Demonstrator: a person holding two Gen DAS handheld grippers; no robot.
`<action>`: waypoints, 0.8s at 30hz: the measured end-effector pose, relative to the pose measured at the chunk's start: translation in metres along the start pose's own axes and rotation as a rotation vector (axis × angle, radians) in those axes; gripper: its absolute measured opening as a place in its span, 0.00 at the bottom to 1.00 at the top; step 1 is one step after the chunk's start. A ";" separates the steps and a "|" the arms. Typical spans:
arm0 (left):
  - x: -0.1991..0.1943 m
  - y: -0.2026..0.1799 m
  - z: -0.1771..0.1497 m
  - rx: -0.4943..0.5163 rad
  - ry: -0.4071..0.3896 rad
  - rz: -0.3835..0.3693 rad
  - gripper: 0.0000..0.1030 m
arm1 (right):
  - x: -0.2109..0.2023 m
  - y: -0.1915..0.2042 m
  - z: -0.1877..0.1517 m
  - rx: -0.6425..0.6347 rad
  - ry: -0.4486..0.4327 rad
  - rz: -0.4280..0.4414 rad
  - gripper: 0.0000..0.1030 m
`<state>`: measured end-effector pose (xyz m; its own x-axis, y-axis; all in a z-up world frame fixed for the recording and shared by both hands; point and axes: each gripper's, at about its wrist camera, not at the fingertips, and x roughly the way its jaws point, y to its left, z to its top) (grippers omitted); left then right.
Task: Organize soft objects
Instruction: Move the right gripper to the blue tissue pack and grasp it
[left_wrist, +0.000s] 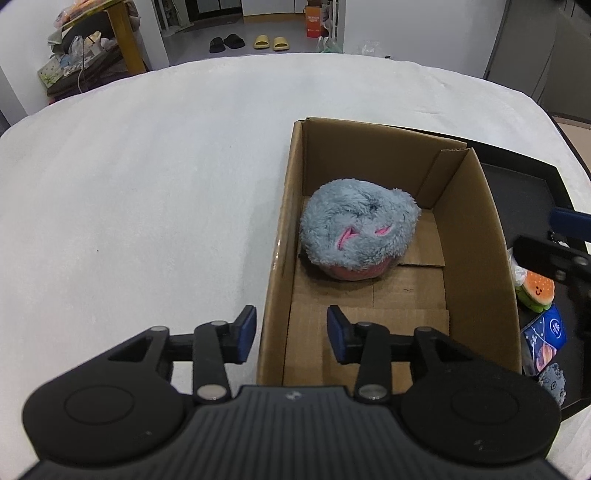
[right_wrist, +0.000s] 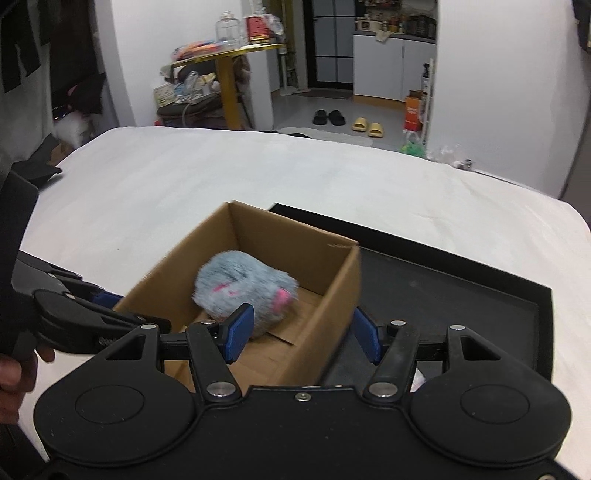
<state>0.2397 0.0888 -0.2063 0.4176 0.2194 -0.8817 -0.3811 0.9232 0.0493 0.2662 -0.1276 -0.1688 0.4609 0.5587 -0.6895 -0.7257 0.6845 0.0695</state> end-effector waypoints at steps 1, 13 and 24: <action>-0.001 -0.001 0.000 0.002 -0.002 0.003 0.46 | -0.002 -0.003 -0.002 0.006 0.001 -0.004 0.60; -0.001 -0.014 -0.005 0.060 -0.036 0.027 0.66 | -0.019 -0.047 -0.040 0.094 0.035 -0.070 0.79; 0.003 -0.025 -0.008 0.107 -0.036 0.030 0.74 | -0.016 -0.070 -0.074 0.150 0.118 -0.106 0.88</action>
<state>0.2441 0.0641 -0.2144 0.4377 0.2566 -0.8617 -0.3044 0.9441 0.1265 0.2718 -0.2188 -0.2164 0.4608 0.4272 -0.7779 -0.5881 0.8035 0.0929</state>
